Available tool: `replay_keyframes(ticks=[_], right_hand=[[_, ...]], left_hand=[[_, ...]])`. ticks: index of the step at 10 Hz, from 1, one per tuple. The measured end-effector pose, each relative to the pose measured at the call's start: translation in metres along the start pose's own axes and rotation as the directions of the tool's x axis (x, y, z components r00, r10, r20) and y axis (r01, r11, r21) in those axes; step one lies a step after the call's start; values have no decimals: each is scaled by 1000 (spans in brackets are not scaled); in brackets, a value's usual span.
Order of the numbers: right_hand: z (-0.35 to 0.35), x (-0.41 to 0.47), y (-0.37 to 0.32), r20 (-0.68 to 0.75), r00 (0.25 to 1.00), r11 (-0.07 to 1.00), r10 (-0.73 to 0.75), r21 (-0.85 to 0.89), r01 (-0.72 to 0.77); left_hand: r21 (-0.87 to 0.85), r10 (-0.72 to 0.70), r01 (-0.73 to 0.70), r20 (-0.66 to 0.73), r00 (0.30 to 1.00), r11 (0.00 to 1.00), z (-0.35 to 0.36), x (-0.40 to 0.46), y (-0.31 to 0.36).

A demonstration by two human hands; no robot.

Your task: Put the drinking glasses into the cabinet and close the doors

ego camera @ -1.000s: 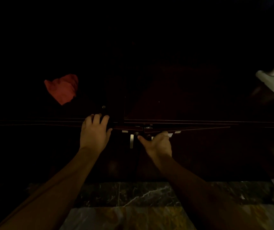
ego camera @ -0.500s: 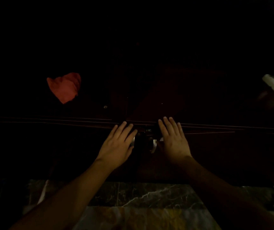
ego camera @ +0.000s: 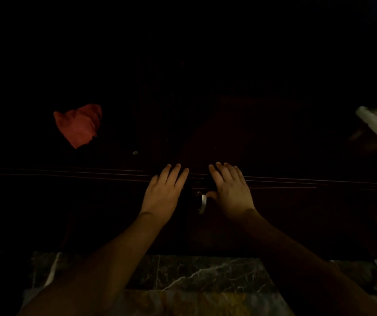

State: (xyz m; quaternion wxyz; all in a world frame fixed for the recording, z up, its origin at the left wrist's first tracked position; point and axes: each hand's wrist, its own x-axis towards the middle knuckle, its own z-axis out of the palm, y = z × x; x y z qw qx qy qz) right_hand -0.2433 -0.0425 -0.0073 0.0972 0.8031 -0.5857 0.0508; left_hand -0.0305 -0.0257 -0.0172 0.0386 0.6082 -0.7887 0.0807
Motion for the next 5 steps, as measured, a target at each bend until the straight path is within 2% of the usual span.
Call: replay_keyframes(ticks=[2,3,4,5], right_hand=[[-6,4,-1,17,1000,999,2,-48,-1],[-17,10,-8,105,994,999,42,-8,-42],[-36,18,-12,159,985,991,62,109,-80],[-64,16,-17,214,976,967,50,232,-101]], left_hand=[[-65,41,-40,16,999,997,-12,1,-2],[-246,93,-68,93,991,967,-33,-6,-10],[-391,120,-84,68,990,917,-63,-15,-27],[-451,113,-94,16,993,887,-98,-27,-46]])
